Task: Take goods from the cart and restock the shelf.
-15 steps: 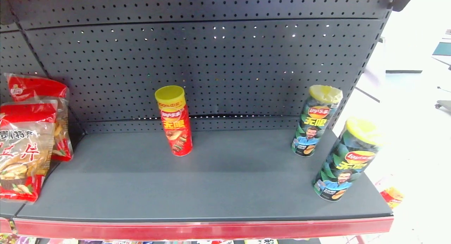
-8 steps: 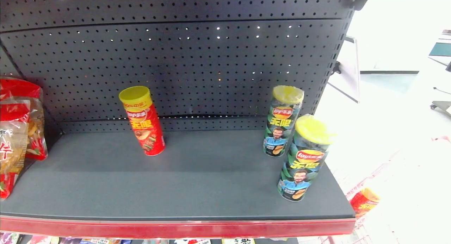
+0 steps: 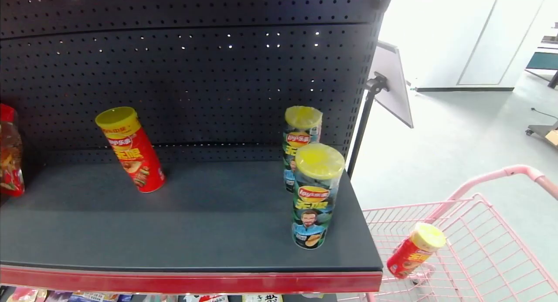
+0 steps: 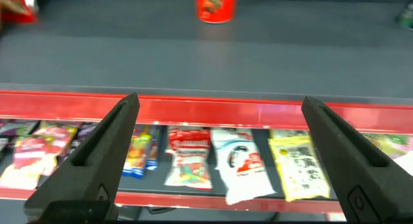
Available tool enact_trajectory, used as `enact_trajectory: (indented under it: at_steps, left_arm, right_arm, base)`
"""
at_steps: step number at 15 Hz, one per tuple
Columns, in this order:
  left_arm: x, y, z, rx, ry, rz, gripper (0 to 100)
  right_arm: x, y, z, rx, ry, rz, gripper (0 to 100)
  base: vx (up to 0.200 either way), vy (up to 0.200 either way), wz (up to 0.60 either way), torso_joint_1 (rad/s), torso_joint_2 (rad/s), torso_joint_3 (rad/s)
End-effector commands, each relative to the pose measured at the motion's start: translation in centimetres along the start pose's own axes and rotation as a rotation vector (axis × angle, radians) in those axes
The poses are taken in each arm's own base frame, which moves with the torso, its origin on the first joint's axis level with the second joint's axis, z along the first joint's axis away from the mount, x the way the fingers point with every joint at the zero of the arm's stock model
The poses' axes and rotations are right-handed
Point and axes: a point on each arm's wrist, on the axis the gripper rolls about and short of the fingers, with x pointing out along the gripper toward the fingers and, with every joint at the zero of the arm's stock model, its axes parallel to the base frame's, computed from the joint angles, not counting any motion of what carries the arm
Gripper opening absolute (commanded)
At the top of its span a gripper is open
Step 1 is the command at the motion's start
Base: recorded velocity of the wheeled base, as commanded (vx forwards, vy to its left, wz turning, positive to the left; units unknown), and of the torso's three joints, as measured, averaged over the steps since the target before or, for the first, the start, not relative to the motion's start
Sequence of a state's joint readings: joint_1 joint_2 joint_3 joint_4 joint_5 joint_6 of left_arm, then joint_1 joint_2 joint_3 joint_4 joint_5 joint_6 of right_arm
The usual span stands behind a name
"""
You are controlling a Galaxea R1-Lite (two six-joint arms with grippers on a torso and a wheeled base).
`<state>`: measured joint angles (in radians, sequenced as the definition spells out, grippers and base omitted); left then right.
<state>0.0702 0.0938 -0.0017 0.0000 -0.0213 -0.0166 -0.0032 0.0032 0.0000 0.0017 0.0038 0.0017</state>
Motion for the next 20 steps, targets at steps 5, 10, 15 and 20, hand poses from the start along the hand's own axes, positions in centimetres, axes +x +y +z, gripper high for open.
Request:
enact_trajectory:
  at_steps: [5,10,15,20]
  left_arm:
    - [0.00,0.00,-0.01,0.000,0.000,0.000,100]
    - [0.00,0.00,-0.01,0.000,0.000,0.000,100]
    - [0.00,0.00,-0.01,0.000,0.000,0.000,100]
    - [0.00,0.00,-0.01,0.000,0.000,0.000,100]
  right_arm:
    - [0.01,0.00,0.00,0.000,0.001,0.001,100]
    - [0.00,0.00,0.00,0.000,0.000,0.001,100]
    - [0.00,0.00,0.00,0.001,0.000,0.001,100]
    - [0.00,0.00,0.00,0.001,0.000,0.001,100]
  base:
    - [0.000,-0.200,0.00,0.004,0.00,0.005]
    - [0.000,-0.080,0.00,0.000,0.00,0.001]
    - [0.000,0.000,0.00,0.000,0.00,0.000]
    - [0.000,0.000,0.00,0.000,0.00,0.000]
